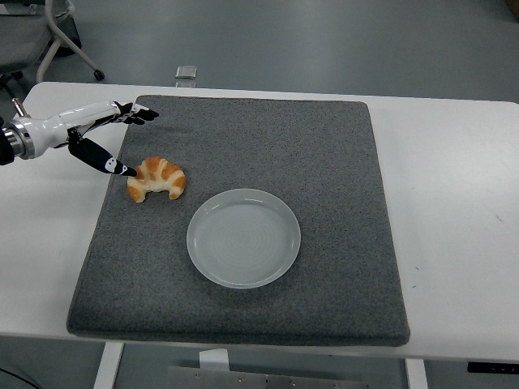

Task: Place the bread on the plate

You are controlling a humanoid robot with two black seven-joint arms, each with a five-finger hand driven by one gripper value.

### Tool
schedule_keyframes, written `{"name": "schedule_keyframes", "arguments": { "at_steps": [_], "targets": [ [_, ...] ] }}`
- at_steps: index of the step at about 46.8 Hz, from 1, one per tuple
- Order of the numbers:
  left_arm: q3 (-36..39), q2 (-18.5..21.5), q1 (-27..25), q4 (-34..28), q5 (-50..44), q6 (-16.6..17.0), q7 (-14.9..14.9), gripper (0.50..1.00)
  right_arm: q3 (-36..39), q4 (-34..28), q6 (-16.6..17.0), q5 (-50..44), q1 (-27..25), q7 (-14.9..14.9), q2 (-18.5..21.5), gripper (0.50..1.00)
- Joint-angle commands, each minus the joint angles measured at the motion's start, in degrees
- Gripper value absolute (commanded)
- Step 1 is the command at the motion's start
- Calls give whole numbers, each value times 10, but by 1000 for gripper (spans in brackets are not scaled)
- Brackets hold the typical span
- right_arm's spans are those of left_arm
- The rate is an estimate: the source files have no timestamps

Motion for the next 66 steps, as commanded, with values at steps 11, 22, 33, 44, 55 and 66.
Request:
{"name": "schedule_keyframes", "arguments": {
  "at_steps": [11, 22, 33, 44, 55, 66],
  "targets": [
    [0, -48, 29, 33, 1, 18, -2, 984, -1, 0, 0, 0, 0, 0, 0, 930],
    [0, -66, 51, 34, 27, 53, -13, 979, 0, 0, 0, 0, 0, 0, 0, 930],
    [0, -94, 73, 66, 32, 94, -26, 973, 0, -1, 0, 0, 0, 0, 0, 930],
    [0, -117, 84, 96, 33, 114, -47, 958, 0, -1, 0, 0, 0, 0, 0, 930],
    [0, -128, 93, 101, 33, 123, -50, 932, 0, -1, 0, 0, 0, 0, 0, 930],
    [0, -128, 95, 100, 34, 123, -57, 786, 0, -1, 0, 0, 0, 0, 0, 930]
  ]
}}
